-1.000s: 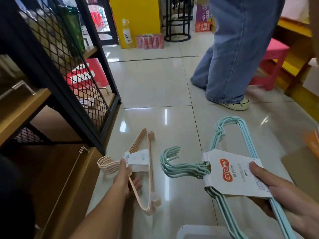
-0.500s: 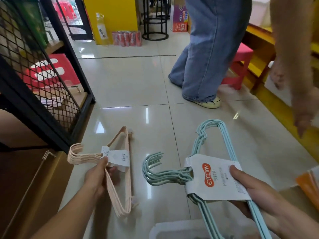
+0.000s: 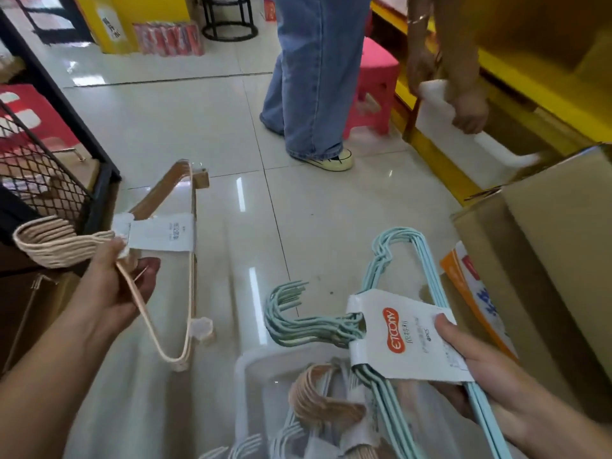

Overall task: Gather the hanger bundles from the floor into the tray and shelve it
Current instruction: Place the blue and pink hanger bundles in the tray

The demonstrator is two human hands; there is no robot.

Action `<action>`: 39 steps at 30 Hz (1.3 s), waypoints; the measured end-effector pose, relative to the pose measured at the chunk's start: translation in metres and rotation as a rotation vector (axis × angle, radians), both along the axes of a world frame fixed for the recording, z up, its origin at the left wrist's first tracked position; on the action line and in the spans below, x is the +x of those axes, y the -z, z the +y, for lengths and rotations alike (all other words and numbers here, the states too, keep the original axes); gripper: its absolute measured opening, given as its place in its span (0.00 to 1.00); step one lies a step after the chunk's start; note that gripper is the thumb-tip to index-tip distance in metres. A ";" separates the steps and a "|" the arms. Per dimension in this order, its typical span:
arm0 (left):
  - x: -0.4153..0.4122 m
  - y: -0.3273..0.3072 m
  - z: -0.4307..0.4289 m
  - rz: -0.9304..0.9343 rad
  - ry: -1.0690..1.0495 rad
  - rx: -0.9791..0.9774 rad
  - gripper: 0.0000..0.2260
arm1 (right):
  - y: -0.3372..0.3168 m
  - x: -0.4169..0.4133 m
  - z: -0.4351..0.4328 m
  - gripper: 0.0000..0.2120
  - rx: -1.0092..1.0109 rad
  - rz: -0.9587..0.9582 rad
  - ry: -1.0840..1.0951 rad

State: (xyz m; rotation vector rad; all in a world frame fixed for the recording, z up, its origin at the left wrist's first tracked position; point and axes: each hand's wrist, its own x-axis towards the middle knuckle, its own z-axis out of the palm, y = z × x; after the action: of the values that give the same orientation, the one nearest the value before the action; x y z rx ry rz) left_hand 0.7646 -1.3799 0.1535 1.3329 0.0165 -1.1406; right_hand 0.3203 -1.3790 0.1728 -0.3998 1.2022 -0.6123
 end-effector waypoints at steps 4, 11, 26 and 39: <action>-0.058 -0.026 0.021 -0.039 0.010 -0.088 0.11 | 0.016 -0.036 0.029 0.20 0.061 -0.016 -0.039; -0.138 -0.069 0.095 -0.108 0.071 -0.114 0.17 | 0.037 -0.083 0.078 0.18 0.166 -0.017 -0.146; -0.206 -0.082 0.151 -0.106 0.178 -0.171 0.18 | 0.139 -0.091 0.129 0.22 0.171 0.060 0.035; -0.259 -0.084 0.163 -0.049 0.319 -0.159 0.17 | 0.151 -0.086 0.104 0.22 0.090 0.192 -0.128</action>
State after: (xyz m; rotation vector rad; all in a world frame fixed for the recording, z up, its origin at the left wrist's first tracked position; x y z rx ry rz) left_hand 0.5054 -1.2174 0.2377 1.2477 -0.3263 -1.3458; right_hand 0.2344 -1.2748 0.0222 -0.4633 1.3704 -0.4146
